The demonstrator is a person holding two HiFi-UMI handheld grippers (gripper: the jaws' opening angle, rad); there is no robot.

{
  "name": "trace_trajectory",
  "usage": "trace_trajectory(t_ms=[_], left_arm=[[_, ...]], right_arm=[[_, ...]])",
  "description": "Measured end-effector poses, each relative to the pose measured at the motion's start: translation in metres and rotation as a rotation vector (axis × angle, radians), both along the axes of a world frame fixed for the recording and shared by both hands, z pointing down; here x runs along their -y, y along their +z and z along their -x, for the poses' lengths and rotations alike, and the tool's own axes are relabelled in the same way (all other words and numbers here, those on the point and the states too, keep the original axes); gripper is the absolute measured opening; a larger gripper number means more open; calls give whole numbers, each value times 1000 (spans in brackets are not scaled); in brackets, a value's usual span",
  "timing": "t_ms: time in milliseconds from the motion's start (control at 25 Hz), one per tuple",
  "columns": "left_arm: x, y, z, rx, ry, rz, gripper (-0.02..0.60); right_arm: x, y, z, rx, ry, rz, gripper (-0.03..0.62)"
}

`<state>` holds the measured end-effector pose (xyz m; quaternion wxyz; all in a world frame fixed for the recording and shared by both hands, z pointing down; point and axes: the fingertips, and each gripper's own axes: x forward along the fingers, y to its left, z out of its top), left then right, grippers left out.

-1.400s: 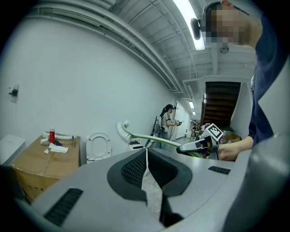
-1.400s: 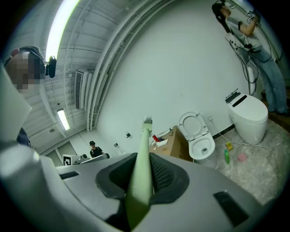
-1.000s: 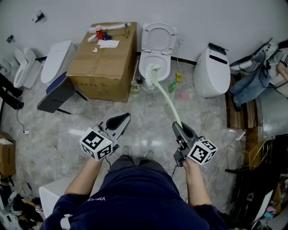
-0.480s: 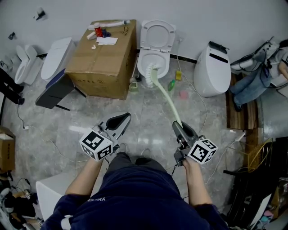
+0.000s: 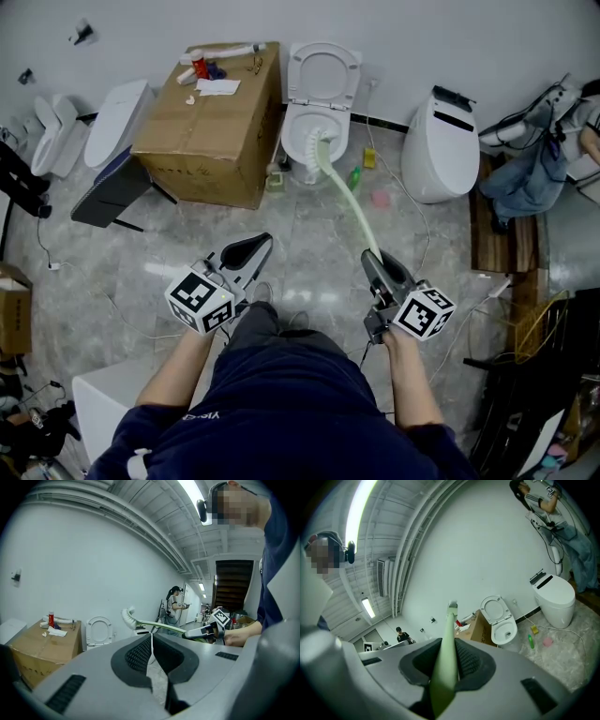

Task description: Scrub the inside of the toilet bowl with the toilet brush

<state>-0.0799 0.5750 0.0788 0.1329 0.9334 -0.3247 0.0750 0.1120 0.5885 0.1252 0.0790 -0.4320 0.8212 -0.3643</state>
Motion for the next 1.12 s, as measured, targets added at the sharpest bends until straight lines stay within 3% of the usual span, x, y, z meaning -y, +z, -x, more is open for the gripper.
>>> trace_trajectory(t_ms=[560,1120], left_arm=[[42,7,-7,-4,-4,4,37],[136,18,12,-8,13,32,37]], right_arm=[[39,9,-11,-11,2,11,83],[128,22,10,-20,13,52,83]])
